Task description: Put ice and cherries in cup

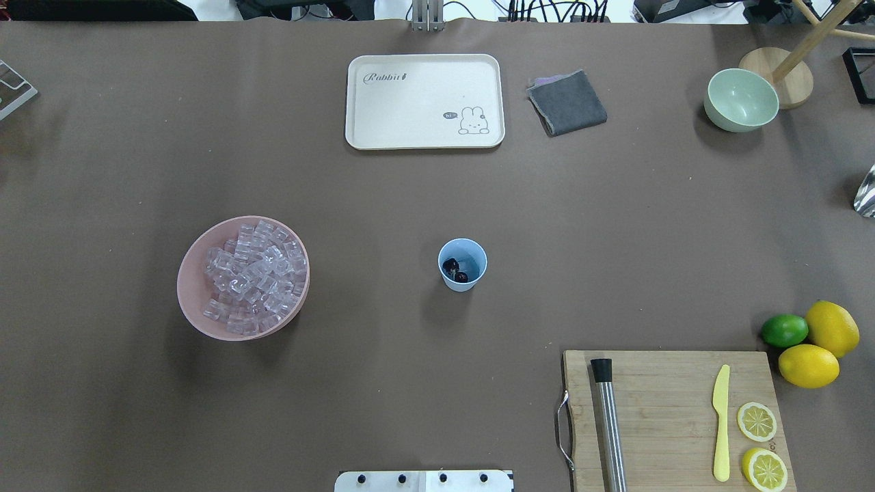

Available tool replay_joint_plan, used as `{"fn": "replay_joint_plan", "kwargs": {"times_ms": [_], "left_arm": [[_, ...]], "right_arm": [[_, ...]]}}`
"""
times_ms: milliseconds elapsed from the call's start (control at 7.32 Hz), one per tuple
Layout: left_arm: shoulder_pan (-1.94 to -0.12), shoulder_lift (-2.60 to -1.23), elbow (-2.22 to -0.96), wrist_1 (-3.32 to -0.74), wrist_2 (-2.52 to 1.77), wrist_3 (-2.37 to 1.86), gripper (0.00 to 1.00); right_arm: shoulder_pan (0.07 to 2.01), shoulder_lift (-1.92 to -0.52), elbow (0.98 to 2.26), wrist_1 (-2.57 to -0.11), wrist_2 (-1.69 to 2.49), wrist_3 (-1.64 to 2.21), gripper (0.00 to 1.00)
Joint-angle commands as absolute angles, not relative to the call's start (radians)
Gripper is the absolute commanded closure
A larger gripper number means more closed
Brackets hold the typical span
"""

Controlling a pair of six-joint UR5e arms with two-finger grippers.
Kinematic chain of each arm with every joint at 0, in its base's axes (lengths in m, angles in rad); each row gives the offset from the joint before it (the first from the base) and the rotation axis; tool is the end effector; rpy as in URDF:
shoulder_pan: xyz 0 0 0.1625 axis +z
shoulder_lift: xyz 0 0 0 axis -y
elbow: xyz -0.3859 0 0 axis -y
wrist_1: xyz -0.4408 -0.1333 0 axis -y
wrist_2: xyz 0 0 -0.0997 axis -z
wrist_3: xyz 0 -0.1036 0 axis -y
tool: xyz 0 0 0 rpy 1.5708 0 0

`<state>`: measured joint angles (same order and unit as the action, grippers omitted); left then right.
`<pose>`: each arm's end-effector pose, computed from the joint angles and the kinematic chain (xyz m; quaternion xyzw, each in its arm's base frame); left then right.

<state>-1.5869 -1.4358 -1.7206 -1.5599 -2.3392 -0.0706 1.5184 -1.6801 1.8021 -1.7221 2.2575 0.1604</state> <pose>-0.0692 -0.4878 0.6125 -0.0084 0.3747 -0.0394 0.9263 0.0417 -0.4956 0.5755 -0.0495 -0.3332 0.0557 0.9399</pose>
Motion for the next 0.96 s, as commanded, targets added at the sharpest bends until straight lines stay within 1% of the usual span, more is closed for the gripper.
{"fn": "replay_joint_plan", "kwargs": {"times_ms": [0, 820], "left_arm": [[-1.586, -1.436, -1.721, -1.563, -2.339, -0.071, 0.02], [-1.583, -1.430, -1.723, -1.597, -2.341, -0.072, 0.02]], "right_arm": [[1.520, -1.672, 1.819, -1.720, 2.258, 0.155, 0.00], [1.519, -1.707, 1.801, -1.720, 2.273, 0.153, 0.00]]}}
